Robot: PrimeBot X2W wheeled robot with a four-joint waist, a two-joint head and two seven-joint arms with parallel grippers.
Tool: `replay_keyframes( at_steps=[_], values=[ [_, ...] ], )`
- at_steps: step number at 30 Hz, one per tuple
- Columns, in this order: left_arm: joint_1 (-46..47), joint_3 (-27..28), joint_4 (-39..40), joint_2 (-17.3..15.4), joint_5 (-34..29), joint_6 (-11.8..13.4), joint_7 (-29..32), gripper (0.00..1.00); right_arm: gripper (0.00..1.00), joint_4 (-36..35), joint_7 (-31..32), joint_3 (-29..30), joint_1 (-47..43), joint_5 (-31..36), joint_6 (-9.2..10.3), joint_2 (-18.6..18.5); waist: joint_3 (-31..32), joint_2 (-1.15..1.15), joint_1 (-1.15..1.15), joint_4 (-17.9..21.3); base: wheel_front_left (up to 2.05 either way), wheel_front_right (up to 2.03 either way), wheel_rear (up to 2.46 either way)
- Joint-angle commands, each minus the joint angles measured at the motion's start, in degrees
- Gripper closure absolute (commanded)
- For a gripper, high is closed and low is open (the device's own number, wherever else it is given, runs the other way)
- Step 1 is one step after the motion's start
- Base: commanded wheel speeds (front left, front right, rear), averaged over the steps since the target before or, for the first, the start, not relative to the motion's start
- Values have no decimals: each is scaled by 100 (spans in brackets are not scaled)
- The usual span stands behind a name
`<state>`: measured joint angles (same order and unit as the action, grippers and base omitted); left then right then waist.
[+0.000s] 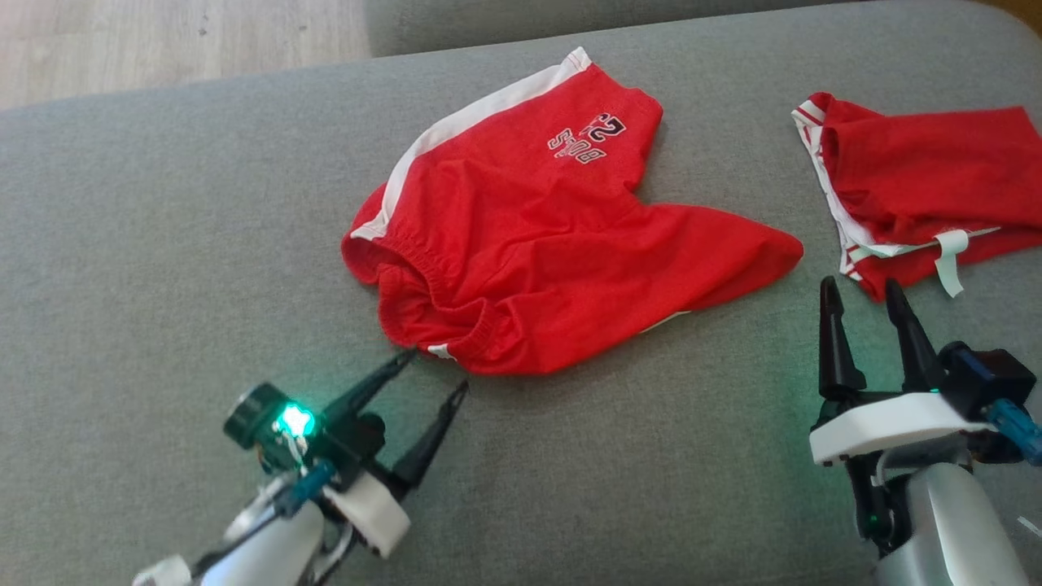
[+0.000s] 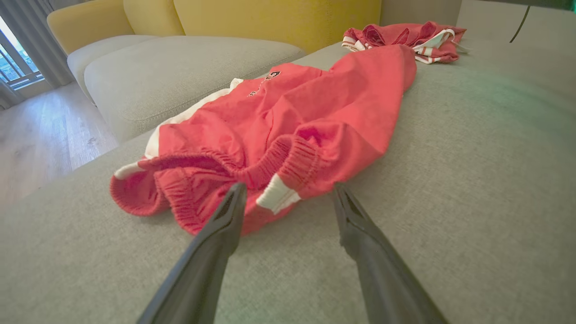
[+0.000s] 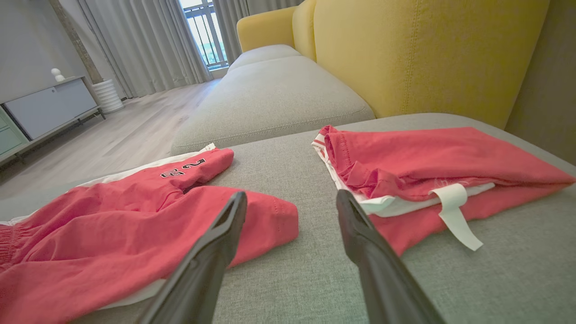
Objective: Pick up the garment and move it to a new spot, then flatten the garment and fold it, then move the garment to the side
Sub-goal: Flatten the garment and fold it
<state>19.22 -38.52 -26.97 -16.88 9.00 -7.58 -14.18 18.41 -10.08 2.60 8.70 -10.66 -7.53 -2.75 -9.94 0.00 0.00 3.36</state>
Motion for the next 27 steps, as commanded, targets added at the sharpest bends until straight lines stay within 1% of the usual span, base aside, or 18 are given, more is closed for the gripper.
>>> replay_keyframes(
  at_steps=[1,9,17,18,19,20,22,24,27],
  values=[
    [341,183,118,-114,-5,10,-27,0,0,-149,-35,-149,157,-31,4,-13,-17,0,0,18,0,0,0],
    [831,-291,-240,-195,157,9,-29,0,0,-64,-66,-200,251,-81,4,-13,-146,0,0,153,0,0,0],
    [1028,-604,-505,-210,405,9,-7,0,0,13,-113,-211,277,-93,4,-13,-187,0,0,214,0,0,0],
    [1026,-639,-531,-178,501,9,4,17,0,19,-112,-218,288,-92,4,-13,-188,0,0,221,0,0,0],
    [1015,-685,-528,-133,652,9,4,65,0,24,-111,-223,300,-91,4,-13,-187,0,0,229,0,0,0],
    [1008,-746,-494,-99,837,9,0,100,0,30,-111,-227,312,-91,4,-13,-186,0,0,237,0,0,0],
    [1045,-865,-382,-105,1159,9,-15,100,0,46,-117,-227,326,-90,4,-13,-177,0,0,246,0,0,0],
    [1113,-871,-254,-138,1394,9,-38,100,0,62,-129,-224,330,-89,4,-13,-170,0,0,244,0,0,0],
    [1153,-643,50,-124,1826,9,-70,100,0,88,-146,-212,318,-88,4,-13,-139,0,0,224,0,0,0]
  ],
)
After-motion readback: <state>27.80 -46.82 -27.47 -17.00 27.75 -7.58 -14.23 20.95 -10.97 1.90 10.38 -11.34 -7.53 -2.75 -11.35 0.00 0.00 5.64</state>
